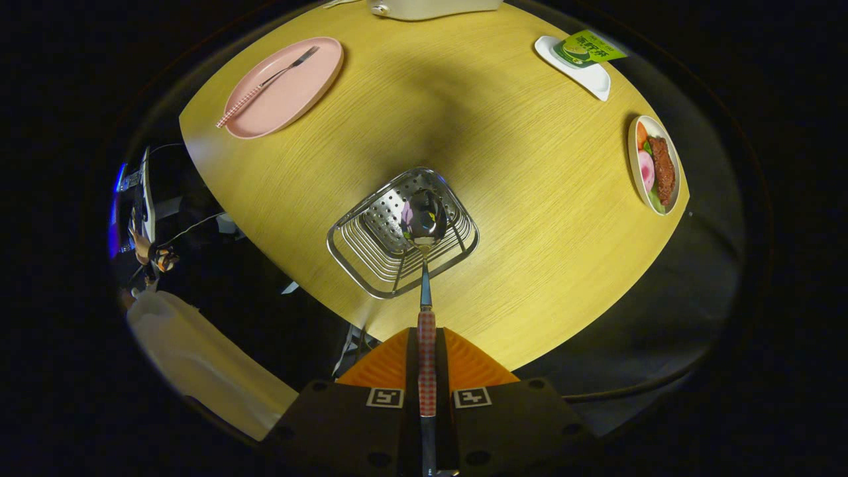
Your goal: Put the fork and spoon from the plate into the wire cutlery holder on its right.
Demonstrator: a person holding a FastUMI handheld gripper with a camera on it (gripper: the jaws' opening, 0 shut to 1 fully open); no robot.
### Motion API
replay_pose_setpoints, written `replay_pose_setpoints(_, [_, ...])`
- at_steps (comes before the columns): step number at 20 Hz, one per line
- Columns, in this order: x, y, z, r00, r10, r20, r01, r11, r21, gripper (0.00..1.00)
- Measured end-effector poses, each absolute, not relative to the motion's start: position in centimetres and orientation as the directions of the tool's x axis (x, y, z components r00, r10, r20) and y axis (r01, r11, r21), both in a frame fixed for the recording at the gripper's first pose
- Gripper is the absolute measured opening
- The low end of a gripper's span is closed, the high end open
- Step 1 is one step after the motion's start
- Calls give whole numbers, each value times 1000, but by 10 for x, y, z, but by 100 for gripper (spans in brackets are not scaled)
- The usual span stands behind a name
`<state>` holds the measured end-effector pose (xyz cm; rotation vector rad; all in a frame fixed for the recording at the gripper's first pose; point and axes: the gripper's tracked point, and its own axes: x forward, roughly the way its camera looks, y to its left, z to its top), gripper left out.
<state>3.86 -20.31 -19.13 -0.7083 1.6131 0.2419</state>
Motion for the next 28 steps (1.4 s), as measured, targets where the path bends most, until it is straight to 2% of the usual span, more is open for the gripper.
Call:
replay_pose_setpoints(6, [48, -190, -192, -7, -251, -968, -561, 802, -204, 16])
replay_pose_setpoints(7, [48, -188, -189, 4, -240, -971, -561, 803, -201, 35])
replay_pose_setpoints(9, [50, -181, -184, 43, -205, -978, -557, 808, -194, 62])
replay_pose_setpoints(11, [53, -173, -177, 86, -170, -982, -551, 813, -189, 73])
replay_pose_setpoints(13, [50, -163, -169, 113, -124, -986, -535, 828, -165, 75])
replay_pose_setpoints(14, [50, -157, -163, 130, -101, -986, -529, 835, -155, 82])
replay_pose_setpoints(15, [50, -154, -161, 148, -84, -985, -526, 837, -151, 100])
replay_pose_setpoints(18, [54, -145, -154, 212, -42, -976, -502, 852, -146, 97])
replay_pose_setpoints(28, [58, -122, -89, 430, 89, -898, -414, 904, -108, 97])
